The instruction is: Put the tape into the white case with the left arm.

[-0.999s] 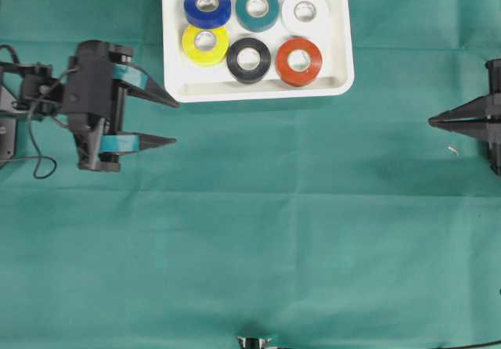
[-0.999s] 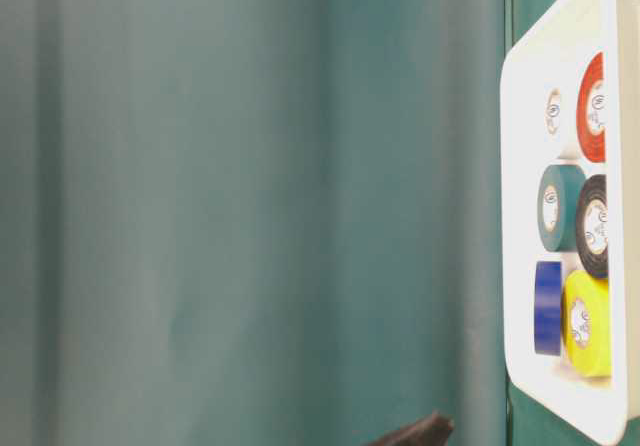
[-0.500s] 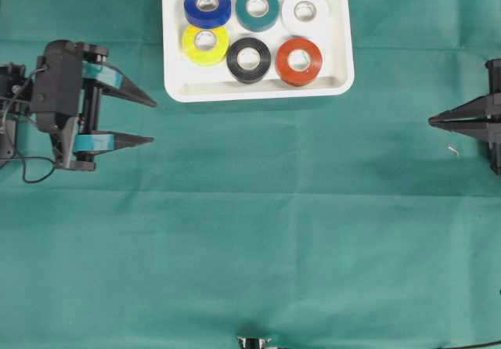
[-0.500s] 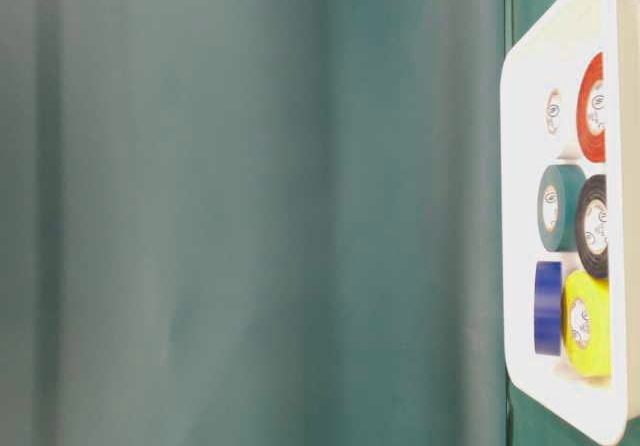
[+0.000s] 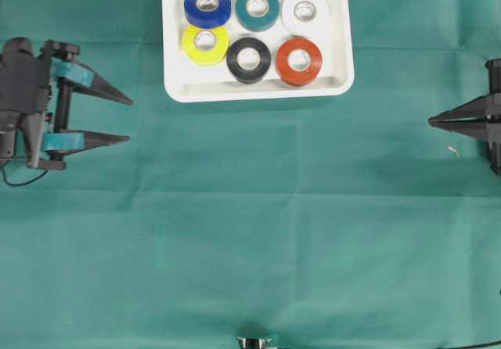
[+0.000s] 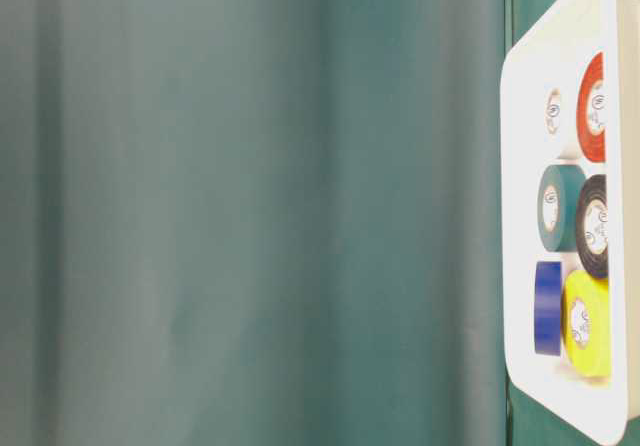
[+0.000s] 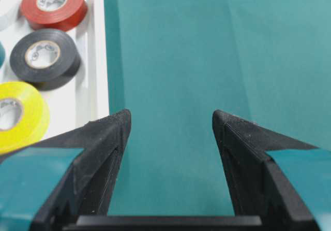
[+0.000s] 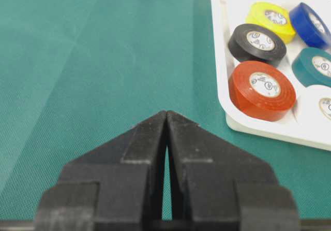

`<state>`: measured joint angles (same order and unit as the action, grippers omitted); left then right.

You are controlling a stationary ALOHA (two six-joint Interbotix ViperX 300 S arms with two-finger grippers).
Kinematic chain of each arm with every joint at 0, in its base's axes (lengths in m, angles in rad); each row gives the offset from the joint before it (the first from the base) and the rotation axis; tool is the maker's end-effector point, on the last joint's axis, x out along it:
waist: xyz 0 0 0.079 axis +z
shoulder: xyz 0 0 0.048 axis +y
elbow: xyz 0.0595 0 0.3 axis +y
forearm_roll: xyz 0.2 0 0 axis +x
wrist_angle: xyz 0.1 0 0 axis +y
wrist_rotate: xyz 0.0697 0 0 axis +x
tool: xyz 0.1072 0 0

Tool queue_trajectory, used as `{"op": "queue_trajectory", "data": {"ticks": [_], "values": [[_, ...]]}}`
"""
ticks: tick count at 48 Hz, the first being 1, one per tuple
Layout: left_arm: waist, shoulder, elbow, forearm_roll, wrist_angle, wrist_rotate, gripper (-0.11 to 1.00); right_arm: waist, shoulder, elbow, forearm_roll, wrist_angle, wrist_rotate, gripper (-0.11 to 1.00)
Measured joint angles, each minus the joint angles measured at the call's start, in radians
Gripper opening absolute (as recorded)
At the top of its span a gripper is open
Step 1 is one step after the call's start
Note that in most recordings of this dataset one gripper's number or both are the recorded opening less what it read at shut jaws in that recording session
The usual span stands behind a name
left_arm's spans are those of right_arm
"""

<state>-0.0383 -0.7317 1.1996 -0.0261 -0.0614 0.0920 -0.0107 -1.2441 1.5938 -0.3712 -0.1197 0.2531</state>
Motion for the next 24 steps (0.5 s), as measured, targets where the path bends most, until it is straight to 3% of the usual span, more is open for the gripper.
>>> {"op": "queue_trajectory", "data": {"ticks": [24], "values": [[0.0,-0.184,0.112,0.0,0.002,0.0,0.65,0.0,0.0,0.002,0.0,0.002,0.0,-0.09]]}}
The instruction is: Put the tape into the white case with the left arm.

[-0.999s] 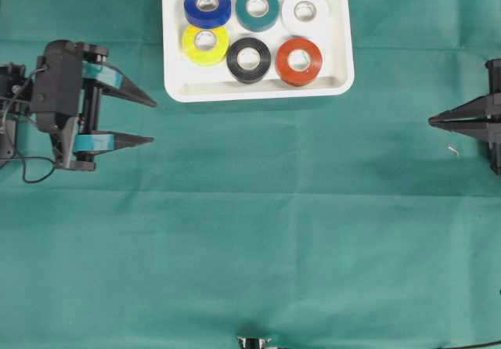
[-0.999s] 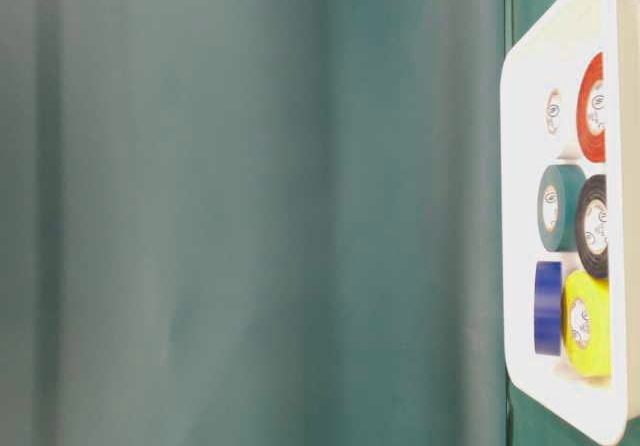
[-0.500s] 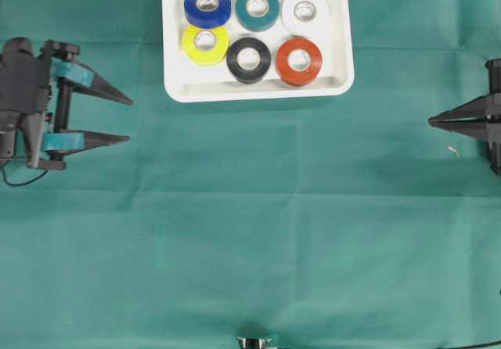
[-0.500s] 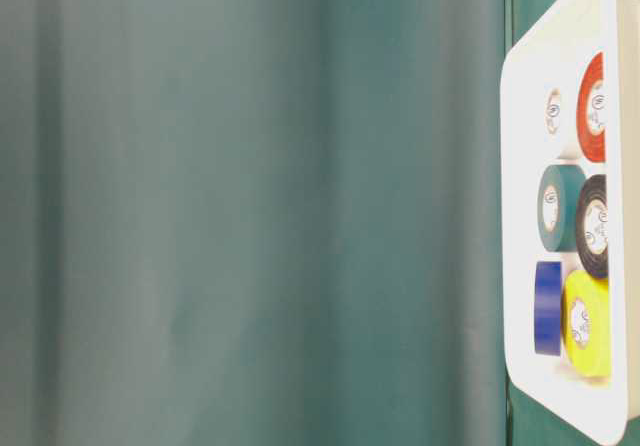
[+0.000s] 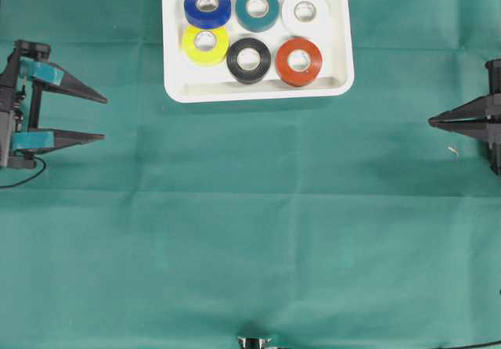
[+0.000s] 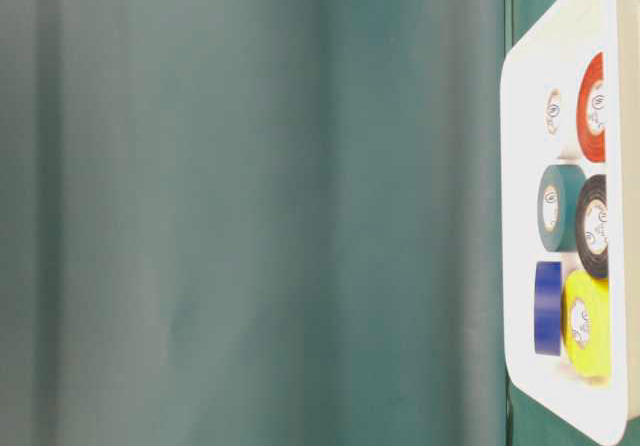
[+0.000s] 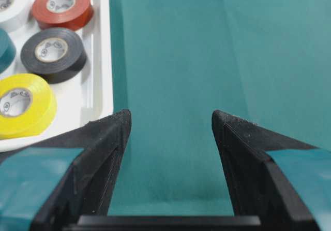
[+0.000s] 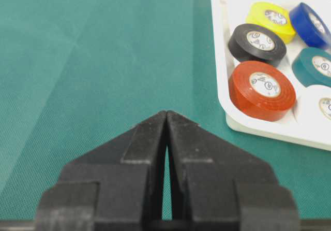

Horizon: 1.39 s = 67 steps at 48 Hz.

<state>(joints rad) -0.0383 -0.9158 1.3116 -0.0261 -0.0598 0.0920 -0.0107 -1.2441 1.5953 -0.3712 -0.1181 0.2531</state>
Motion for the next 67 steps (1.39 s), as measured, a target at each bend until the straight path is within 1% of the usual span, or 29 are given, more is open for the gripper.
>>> {"op": "queue_trajectory", "data": {"ticks": [35,61,67], "values": [[0.0,-0.224,0.141,0.002,-0.002,0.005,0.65,0.0,-0.002,0.0,0.0,0.0,0.0,-0.09],[0.0,-0.331,0.222,0.003,0.002,0.011,0.65,0.0,-0.002,0.0,0.0,-0.002,0.0,-0.09],[-0.002,-0.347,0.233,0.003,0.003,0.028,0.65,0.0,-0.002,0.0,0.0,-0.002,0.0,-0.09]]}}
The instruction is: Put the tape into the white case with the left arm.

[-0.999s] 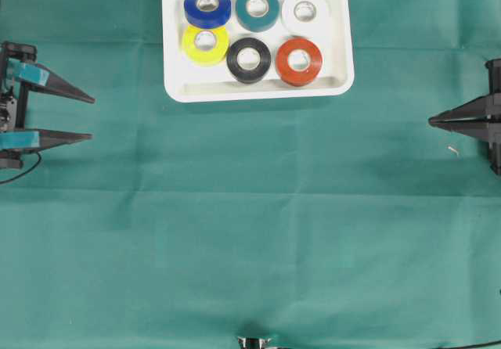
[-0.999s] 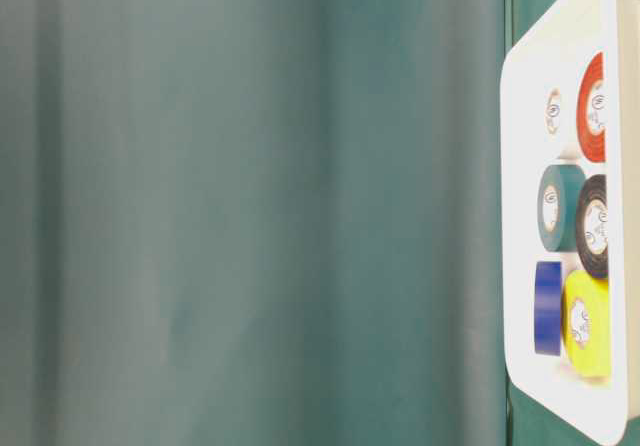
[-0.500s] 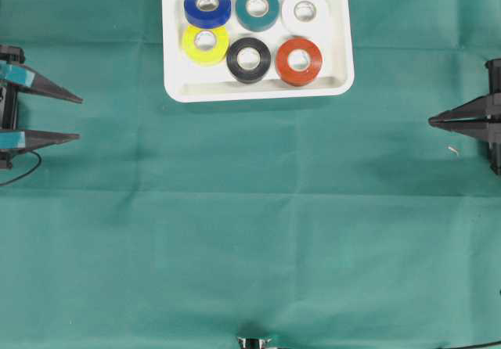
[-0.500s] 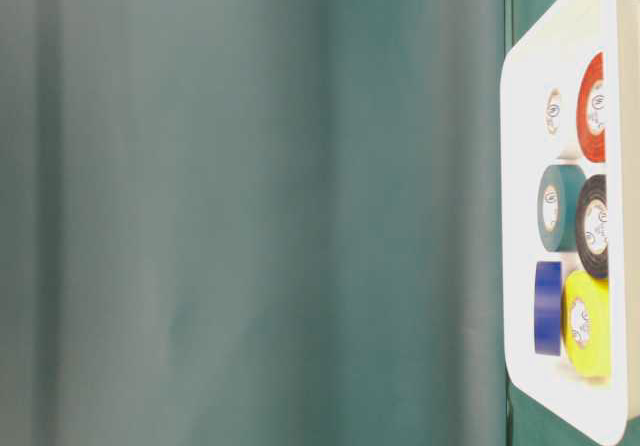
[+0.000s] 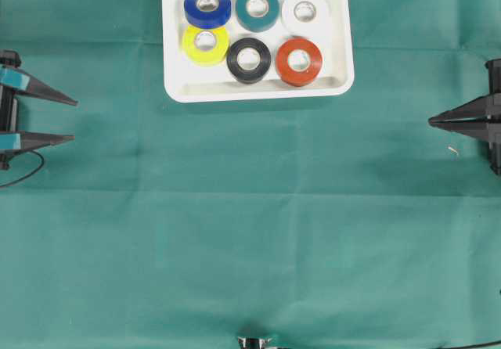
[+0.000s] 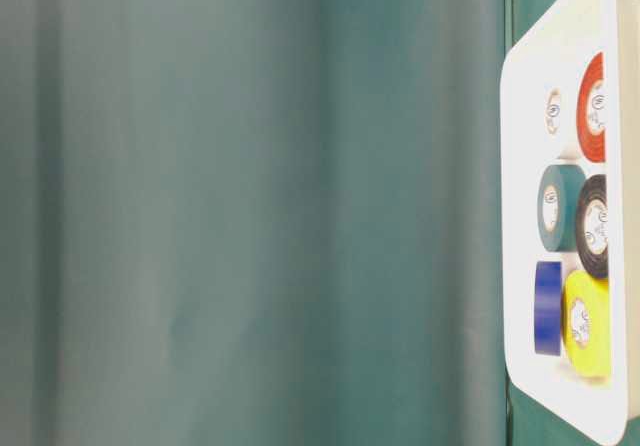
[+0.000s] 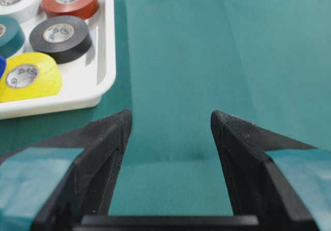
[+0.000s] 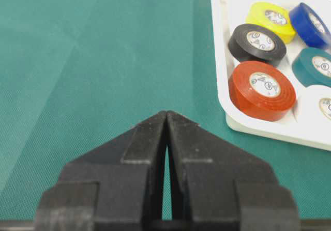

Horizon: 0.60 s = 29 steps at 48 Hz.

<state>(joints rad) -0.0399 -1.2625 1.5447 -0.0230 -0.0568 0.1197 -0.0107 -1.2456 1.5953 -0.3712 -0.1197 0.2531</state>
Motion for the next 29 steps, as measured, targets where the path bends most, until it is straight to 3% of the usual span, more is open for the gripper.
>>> {"op": "queue_trajectory", "data": {"ticks": [8,29], "values": [[0.0,-0.008,0.005,0.0,0.0,0.031,0.65,0.0,0.0,0.0,0.0,0.0,-0.002,-0.09],[0.0,-0.008,0.005,0.0,0.0,0.029,0.65,0.0,0.002,0.0,-0.002,0.0,-0.002,-0.09]]}}
